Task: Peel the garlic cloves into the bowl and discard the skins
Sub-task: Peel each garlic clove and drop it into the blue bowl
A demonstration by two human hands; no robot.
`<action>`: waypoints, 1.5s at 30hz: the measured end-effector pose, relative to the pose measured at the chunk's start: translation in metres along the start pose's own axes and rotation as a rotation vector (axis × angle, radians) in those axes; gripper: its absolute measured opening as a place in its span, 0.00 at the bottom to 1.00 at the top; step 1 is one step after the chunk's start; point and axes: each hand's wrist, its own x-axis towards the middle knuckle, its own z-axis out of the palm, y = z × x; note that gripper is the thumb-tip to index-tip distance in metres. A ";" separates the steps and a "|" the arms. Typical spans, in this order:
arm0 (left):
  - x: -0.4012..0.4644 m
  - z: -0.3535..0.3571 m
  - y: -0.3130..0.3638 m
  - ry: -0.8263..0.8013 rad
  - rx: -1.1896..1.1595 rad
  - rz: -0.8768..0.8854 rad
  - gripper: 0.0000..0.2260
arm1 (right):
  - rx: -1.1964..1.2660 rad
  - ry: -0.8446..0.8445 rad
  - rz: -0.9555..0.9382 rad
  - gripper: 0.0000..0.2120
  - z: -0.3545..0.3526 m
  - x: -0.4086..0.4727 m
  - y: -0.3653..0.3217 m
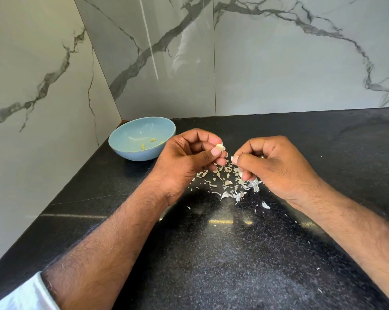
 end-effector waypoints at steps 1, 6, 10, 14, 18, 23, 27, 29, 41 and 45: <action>0.000 -0.001 0.000 0.002 -0.003 -0.004 0.09 | -0.073 0.025 -0.003 0.08 -0.001 0.000 0.001; 0.001 -0.002 -0.002 0.011 0.078 -0.001 0.05 | -0.246 0.082 -0.003 0.12 -0.008 0.003 0.007; 0.002 -0.003 -0.003 0.015 0.224 0.050 0.04 | -0.213 0.027 -0.061 0.05 -0.005 0.003 0.007; 0.003 -0.004 -0.008 -0.001 0.376 0.118 0.03 | -0.248 0.063 -0.139 0.02 -0.002 0.002 0.005; 0.003 -0.002 -0.011 -0.039 0.502 0.195 0.02 | -0.286 0.059 -0.181 0.03 0.002 0.000 0.005; 0.002 0.000 -0.011 -0.053 0.638 0.249 0.02 | -0.338 0.050 -0.243 0.06 0.002 -0.001 0.004; 0.000 0.001 -0.010 -0.042 0.704 0.282 0.02 | -0.376 0.034 -0.273 0.06 0.001 -0.001 0.005; 0.001 0.002 -0.010 -0.028 0.695 0.287 0.02 | -0.371 0.025 -0.273 0.06 0.001 0.000 0.005; 0.000 0.005 -0.009 0.001 0.415 0.249 0.02 | -0.279 0.067 -0.175 0.06 0.001 0.002 0.007; 0.001 0.004 -0.007 0.060 0.338 0.196 0.03 | -0.295 0.114 -0.145 0.06 -0.001 0.003 0.008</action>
